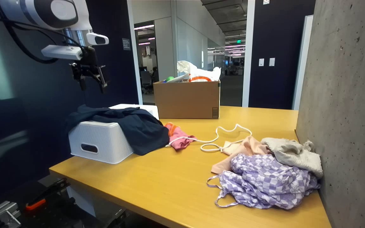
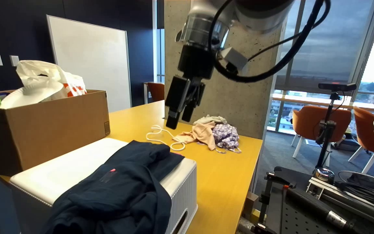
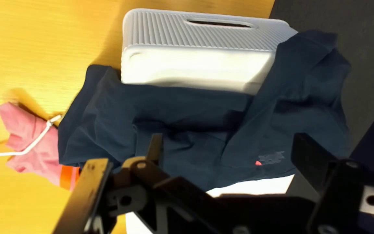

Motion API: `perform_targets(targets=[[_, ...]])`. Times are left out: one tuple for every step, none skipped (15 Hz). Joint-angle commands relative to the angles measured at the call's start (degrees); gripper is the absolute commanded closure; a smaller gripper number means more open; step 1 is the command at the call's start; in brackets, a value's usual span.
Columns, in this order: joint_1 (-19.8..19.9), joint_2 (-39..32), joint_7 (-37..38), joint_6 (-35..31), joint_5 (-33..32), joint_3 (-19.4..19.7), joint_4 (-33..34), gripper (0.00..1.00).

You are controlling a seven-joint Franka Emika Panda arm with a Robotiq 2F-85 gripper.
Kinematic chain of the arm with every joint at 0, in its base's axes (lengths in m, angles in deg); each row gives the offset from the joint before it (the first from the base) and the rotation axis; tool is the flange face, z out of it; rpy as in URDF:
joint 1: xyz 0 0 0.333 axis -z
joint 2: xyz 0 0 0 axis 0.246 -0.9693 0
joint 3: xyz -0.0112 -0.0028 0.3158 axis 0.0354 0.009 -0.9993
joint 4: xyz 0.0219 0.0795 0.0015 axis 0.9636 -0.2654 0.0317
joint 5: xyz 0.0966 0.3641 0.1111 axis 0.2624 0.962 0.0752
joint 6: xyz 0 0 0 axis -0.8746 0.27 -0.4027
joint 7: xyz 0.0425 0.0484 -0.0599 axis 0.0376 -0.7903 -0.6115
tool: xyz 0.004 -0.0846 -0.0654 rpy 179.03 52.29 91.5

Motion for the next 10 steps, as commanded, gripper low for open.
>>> perform_targets(targets=[[0.5, -5.1, -6.5, -8.2, 7.1, -0.4, -1.1, 0.0], [0.7, -6.9, -8.9, -9.8, 9.2, -0.9, -0.8, 0.0], [1.0, -8.6, -11.5, -11.6, 12.1, -1.7, -0.3, 0.0], [1.4, -10.1, -13.2, -12.8, 13.7, -2.4, 0.3, 0.0], [1.7, -11.3, -15.2, -14.1, 15.7, -3.4, 1.0, 0.0], [2.1, -12.4, -16.3, -14.9, 16.7, -4.2, 1.6, 0.0], [2.6, -13.6, -17.6, -15.5, 17.7, -5.3, 2.5, 0.0], [3.1, -14.7, -18.4, -16.2, 18.1, -6.1, 3.2, 0.0], [3.4, -15.7, -18.9, -16.7, 18.1, -6.9, 4.0, 0.0], [3.9, -16.6, -19.6, -16.8, 17.9, -7.7, 4.8, 0.0]])
